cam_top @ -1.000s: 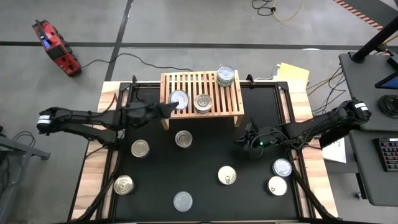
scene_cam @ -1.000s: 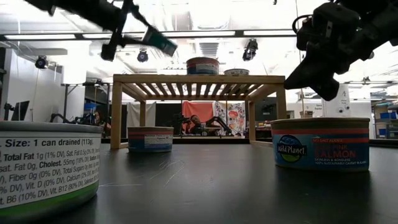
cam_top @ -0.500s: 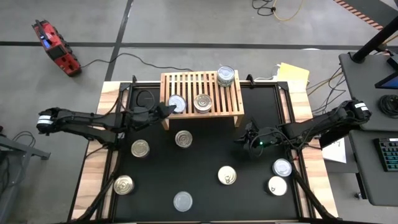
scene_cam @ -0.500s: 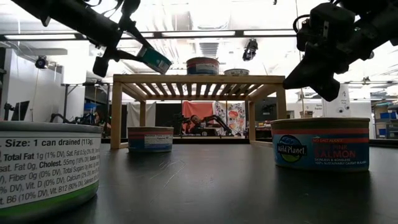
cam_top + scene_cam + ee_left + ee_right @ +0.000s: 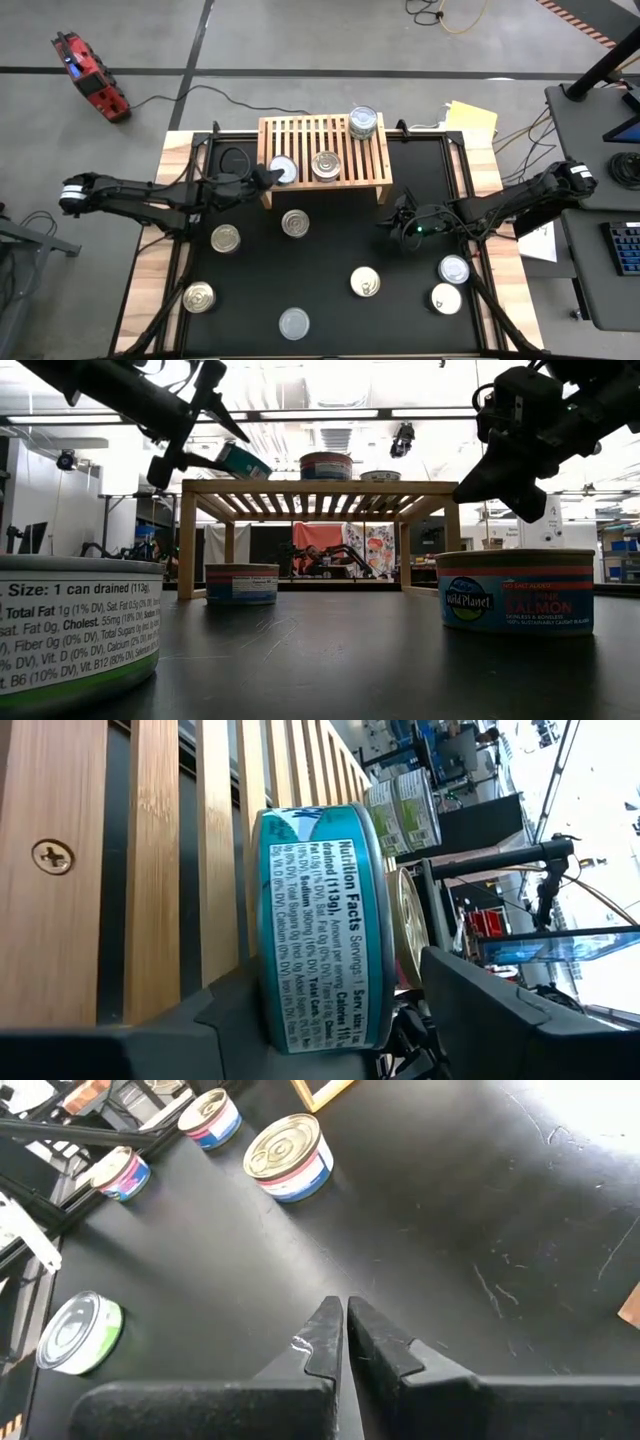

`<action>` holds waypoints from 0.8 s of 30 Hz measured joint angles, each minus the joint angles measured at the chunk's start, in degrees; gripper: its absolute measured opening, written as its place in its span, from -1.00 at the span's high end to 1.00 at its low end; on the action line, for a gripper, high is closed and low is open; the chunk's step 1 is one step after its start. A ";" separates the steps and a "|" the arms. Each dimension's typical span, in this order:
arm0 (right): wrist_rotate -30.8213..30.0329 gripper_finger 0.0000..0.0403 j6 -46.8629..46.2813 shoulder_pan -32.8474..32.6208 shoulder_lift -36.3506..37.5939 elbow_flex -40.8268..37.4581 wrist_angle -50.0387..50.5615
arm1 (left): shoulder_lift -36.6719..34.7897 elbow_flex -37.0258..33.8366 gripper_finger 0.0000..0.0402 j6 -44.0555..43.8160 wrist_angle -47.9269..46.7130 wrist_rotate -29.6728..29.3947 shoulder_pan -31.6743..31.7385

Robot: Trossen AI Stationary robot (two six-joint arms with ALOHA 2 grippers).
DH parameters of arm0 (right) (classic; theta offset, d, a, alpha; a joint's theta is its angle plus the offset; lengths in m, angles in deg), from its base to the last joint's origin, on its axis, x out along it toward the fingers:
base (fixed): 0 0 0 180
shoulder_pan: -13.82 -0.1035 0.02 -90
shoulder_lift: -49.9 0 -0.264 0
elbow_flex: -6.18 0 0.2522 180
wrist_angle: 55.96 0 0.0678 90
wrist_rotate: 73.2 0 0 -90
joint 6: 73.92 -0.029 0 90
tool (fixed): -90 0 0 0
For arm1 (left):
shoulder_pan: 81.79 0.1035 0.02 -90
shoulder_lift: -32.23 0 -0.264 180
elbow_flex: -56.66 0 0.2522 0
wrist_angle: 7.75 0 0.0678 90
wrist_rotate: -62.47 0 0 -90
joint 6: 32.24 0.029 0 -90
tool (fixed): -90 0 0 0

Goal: Stack canned seafood by type on shelf
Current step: Put the green blue tuna can on the shelf

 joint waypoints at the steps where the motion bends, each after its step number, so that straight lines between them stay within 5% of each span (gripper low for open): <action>1: -0.02 0.94 -0.09 0.00 0.00 0.00 0.00 | 0.12 -0.01 -0.13 -0.26 0.00 0.02 0.00; 16: -0.01 0.94 -0.65 0.00 0.00 0.00 0.02 | 0.26 -0.02 -0.17 -2.34 0.48 -0.92 0.28; 24: -0.02 0.94 -0.67 0.00 0.00 0.00 0.02 | 0.65 -0.02 -0.37 -2.44 0.44 -0.90 0.37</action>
